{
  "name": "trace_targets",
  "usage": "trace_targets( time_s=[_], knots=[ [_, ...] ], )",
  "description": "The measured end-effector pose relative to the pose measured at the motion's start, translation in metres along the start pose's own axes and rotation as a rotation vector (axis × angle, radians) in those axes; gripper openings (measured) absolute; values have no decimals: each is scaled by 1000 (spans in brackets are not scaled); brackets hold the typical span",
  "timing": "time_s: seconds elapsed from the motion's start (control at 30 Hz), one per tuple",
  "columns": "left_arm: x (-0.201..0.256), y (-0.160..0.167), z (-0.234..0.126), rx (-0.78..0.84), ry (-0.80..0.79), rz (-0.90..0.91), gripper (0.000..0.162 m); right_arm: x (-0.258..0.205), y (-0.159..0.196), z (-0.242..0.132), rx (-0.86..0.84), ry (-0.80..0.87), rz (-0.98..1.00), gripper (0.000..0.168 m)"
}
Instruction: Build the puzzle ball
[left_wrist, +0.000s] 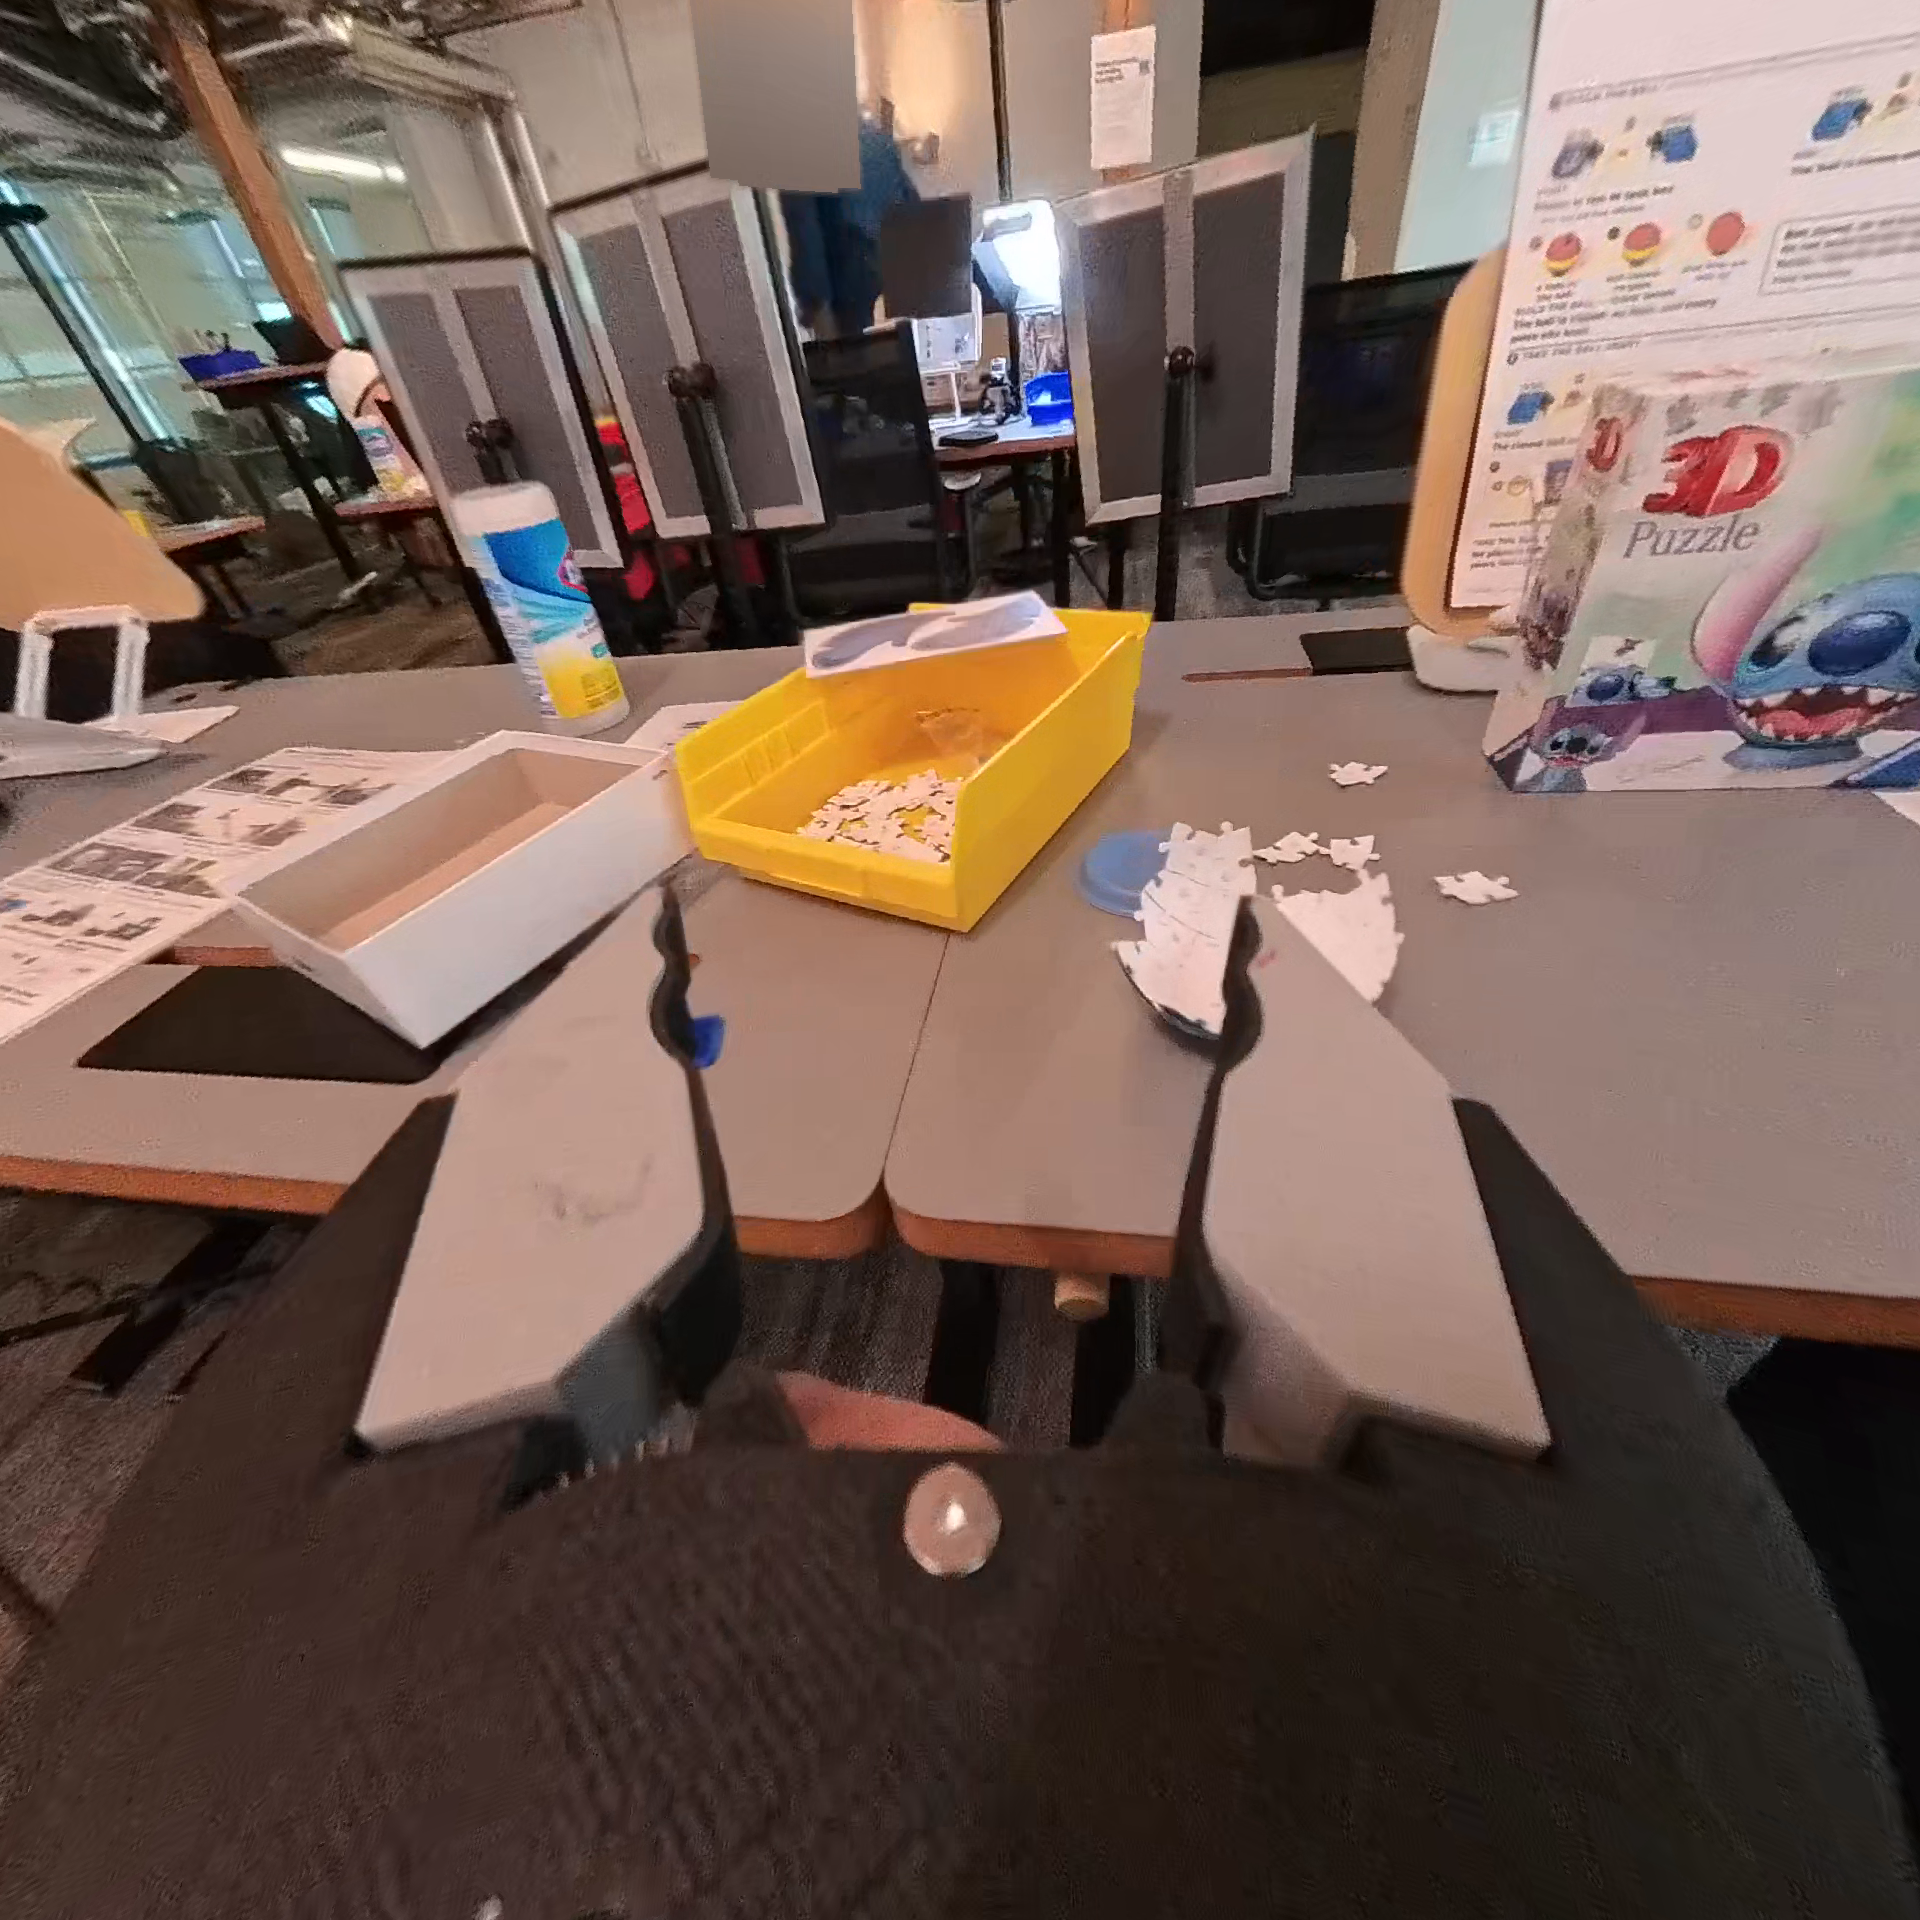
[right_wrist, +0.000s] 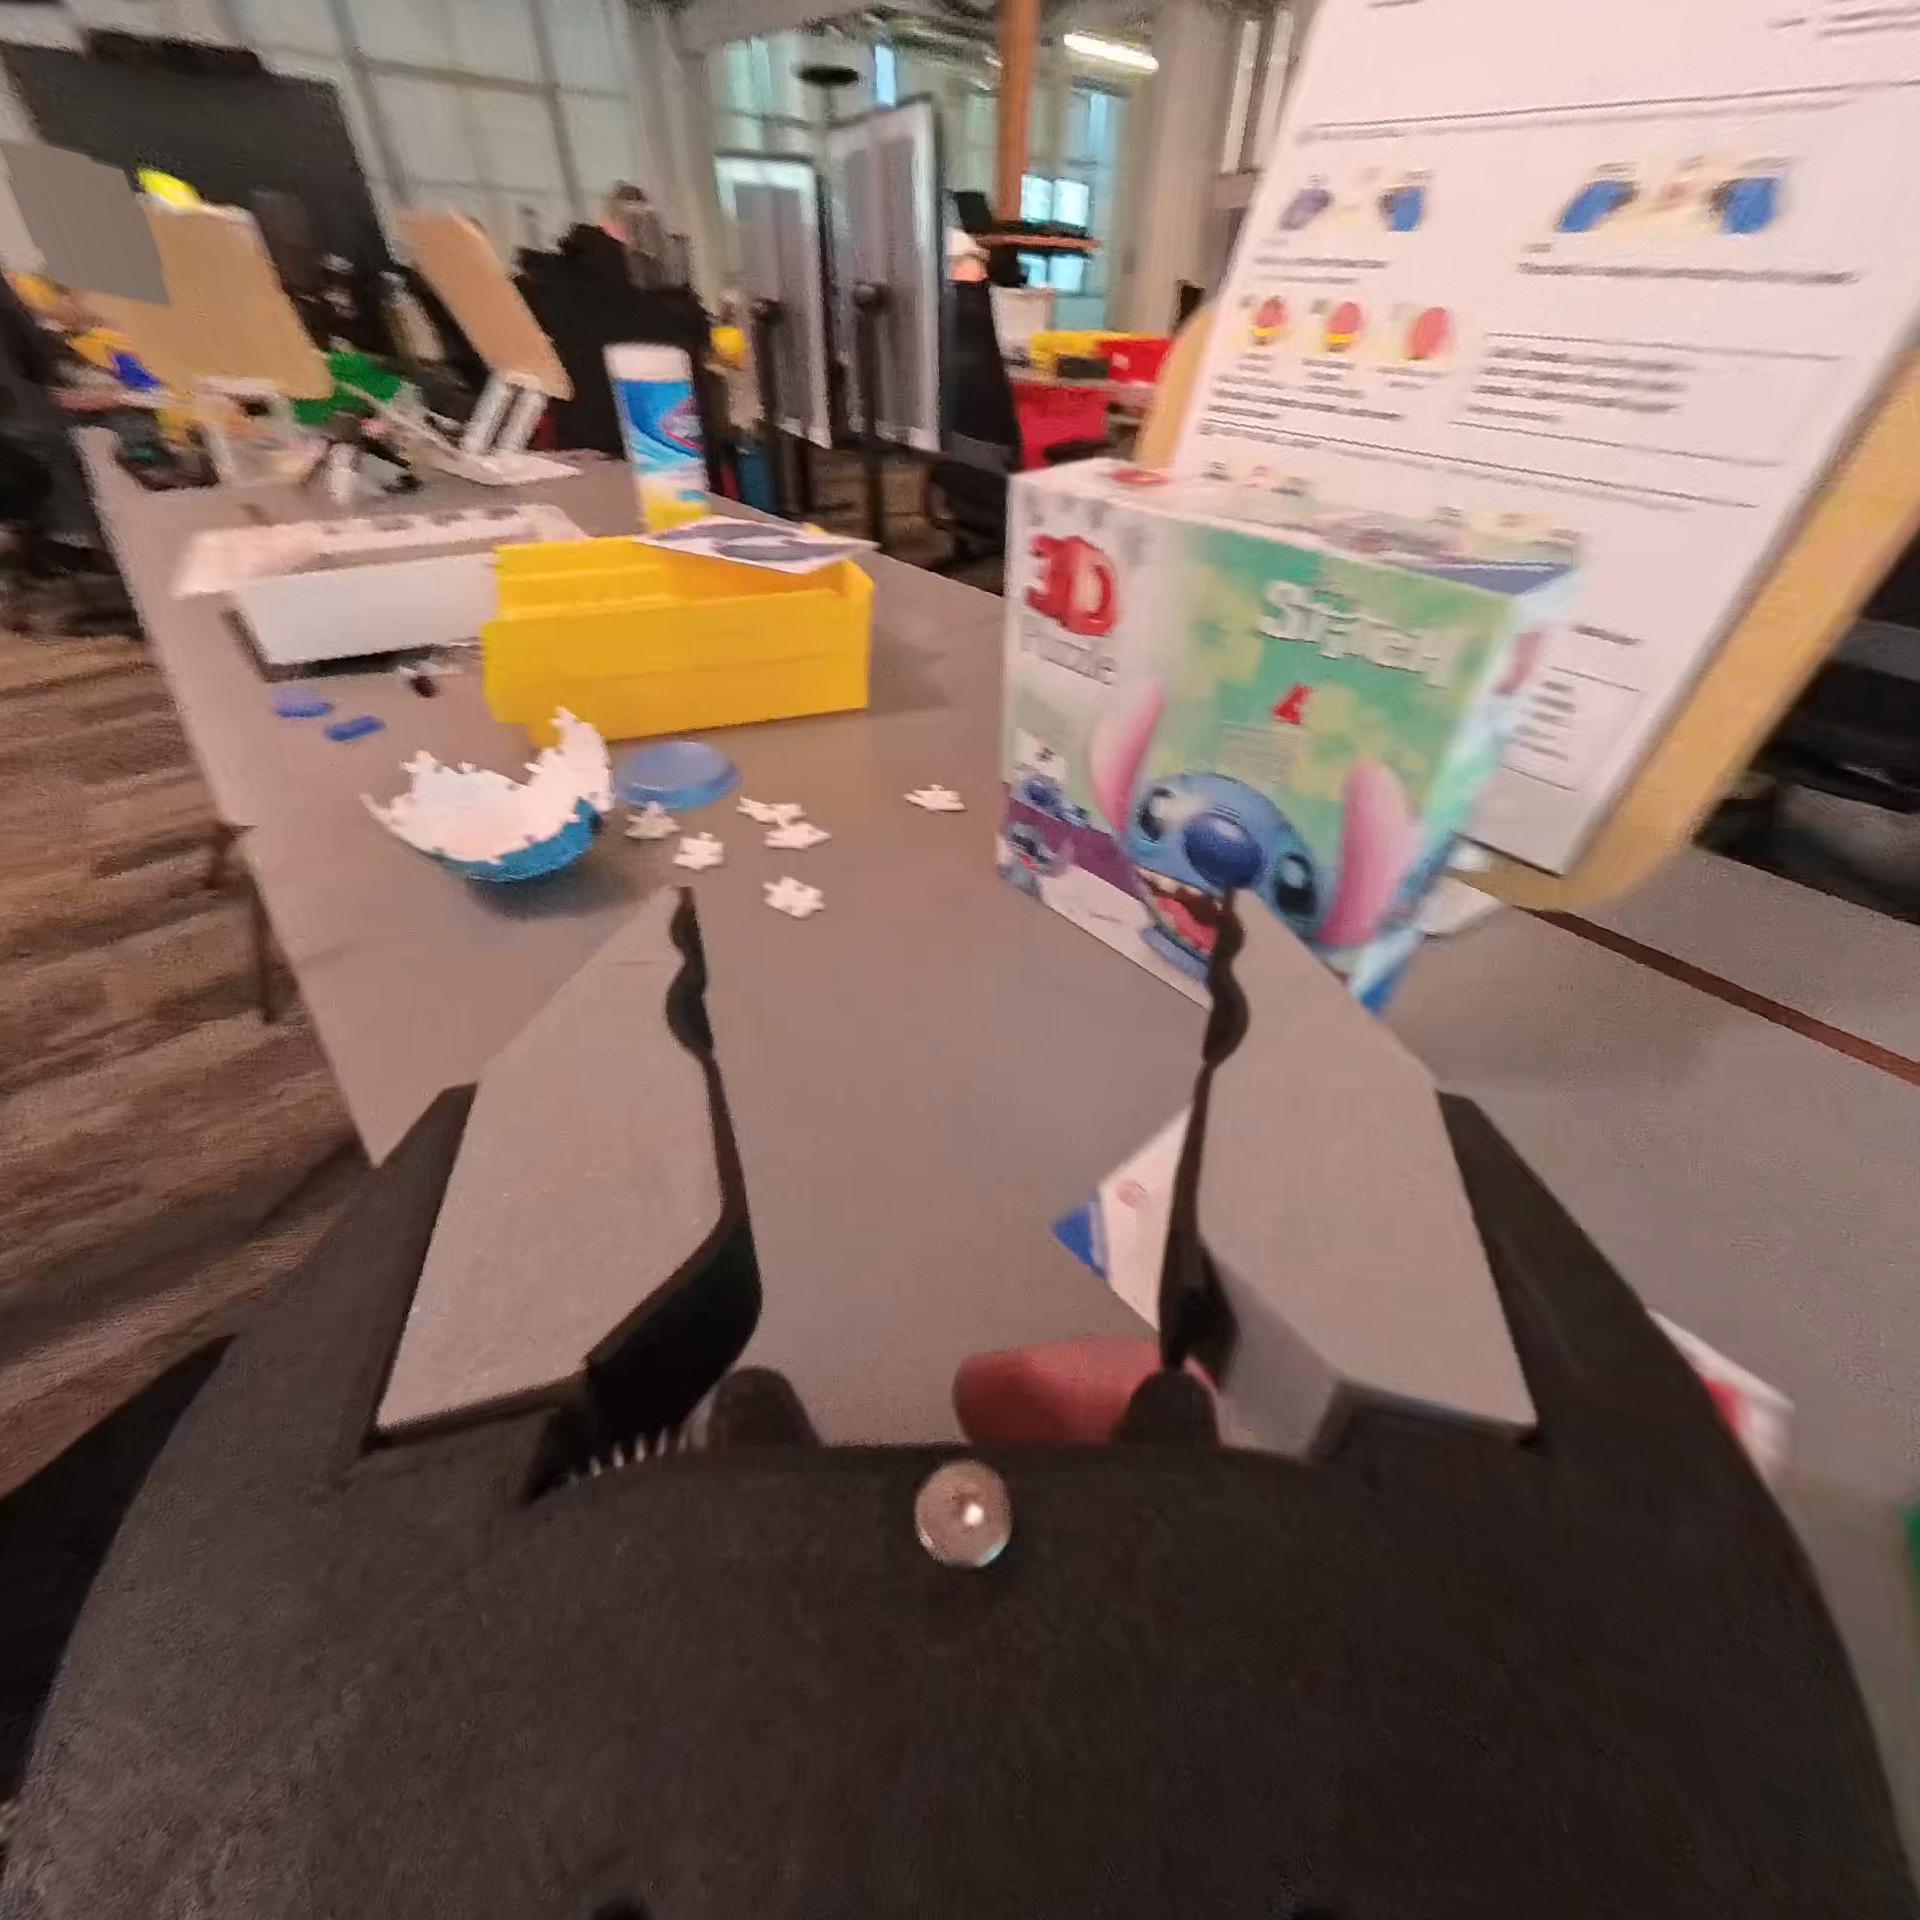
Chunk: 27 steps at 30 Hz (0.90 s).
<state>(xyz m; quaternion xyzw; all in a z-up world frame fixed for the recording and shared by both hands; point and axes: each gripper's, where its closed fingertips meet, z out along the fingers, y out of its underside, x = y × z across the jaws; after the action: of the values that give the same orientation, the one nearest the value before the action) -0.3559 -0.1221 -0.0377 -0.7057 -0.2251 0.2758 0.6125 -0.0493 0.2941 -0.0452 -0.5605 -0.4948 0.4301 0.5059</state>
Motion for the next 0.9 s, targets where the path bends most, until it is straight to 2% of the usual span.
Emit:
trace_targets(
  time_s=[0.07,0.13,0.23,0.3,0.4,0.47,0.57,0.7,0.77,0.9],
  knots=[
    [6,25,39,-2,53,2,91,-20,16,47,8,-141,27,87],
    [10,52,81,-36,112,-17,87,-21,40,95,-58,-174,23,79],
    [1,84,138,-121,132,-11,88,-17,70,153,-147,-175,-15,84],
    [-3,98,165,-163,152,-4,87,-27,93,173,-246,-227,1,85],
    [6,110,191,-194,258,-18,81,-30,127,182,-334,-224,-57,81],
    [12,115,202,-194,306,-12,80,-31,138,182,-369,-218,-80,85],
    [20,122,205,-249,356,-6,80,-37,136,182,-344,-227,-72,83],
    [18,129,201,-304,384,56,75,-28,133,179,-313,-146,-175,82],
    [16,129,200,-275,393,24,74,-25,128,175,-281,-115,-214,80],
    [9,126,195,-177,403,-112,62,-18,121,172,-229,-55,-233,77]
  ],
)
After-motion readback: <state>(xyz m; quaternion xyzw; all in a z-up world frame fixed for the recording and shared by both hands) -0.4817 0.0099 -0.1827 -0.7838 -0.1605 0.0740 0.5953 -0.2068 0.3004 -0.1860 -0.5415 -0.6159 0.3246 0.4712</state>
